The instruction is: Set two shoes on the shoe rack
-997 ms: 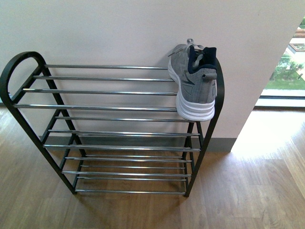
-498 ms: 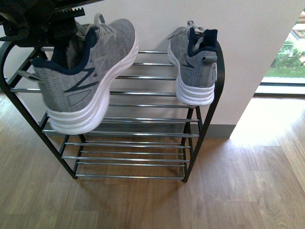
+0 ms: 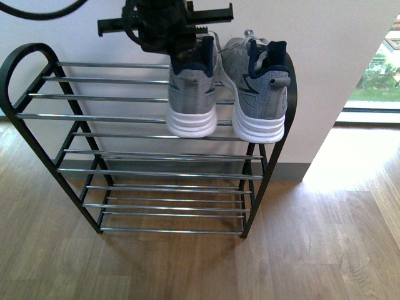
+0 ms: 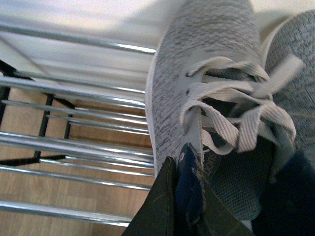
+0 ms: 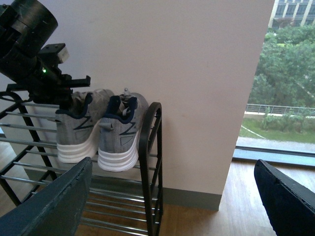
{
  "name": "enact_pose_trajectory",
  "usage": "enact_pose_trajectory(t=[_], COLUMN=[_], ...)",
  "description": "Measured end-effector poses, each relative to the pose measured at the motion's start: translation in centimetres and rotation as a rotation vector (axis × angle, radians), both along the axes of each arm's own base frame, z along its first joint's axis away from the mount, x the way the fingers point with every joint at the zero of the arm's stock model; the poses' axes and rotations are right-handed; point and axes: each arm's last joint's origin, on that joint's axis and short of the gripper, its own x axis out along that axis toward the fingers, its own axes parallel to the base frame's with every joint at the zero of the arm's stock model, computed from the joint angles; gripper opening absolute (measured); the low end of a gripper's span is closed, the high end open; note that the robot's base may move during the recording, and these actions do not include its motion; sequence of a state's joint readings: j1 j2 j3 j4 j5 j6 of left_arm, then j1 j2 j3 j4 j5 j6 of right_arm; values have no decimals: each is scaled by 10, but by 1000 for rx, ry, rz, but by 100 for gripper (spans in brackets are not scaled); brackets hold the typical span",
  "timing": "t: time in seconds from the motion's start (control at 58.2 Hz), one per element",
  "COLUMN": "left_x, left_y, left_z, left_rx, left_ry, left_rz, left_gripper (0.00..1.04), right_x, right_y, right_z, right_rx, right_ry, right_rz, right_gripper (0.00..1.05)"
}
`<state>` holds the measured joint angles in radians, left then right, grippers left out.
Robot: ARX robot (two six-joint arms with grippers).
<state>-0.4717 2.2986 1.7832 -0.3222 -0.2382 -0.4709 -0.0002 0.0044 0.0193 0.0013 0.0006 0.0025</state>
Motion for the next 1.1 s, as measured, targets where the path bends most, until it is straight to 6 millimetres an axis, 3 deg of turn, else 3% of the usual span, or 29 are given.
enact_pose_trajectory(t=[0.12,1.1], left_x=[0,-1], left_y=[-9,-10], left_z=[4,0], left_rx=[-47,-99], left_ry=[-42,25], left_rz=[30,-38], left_gripper=[2,2], right_x=[0,0], right_y=[0,0], right_z=[0,0], right_rx=[0,0], right_ry=[0,0], right_rz=[0,0], right_gripper=[95,95])
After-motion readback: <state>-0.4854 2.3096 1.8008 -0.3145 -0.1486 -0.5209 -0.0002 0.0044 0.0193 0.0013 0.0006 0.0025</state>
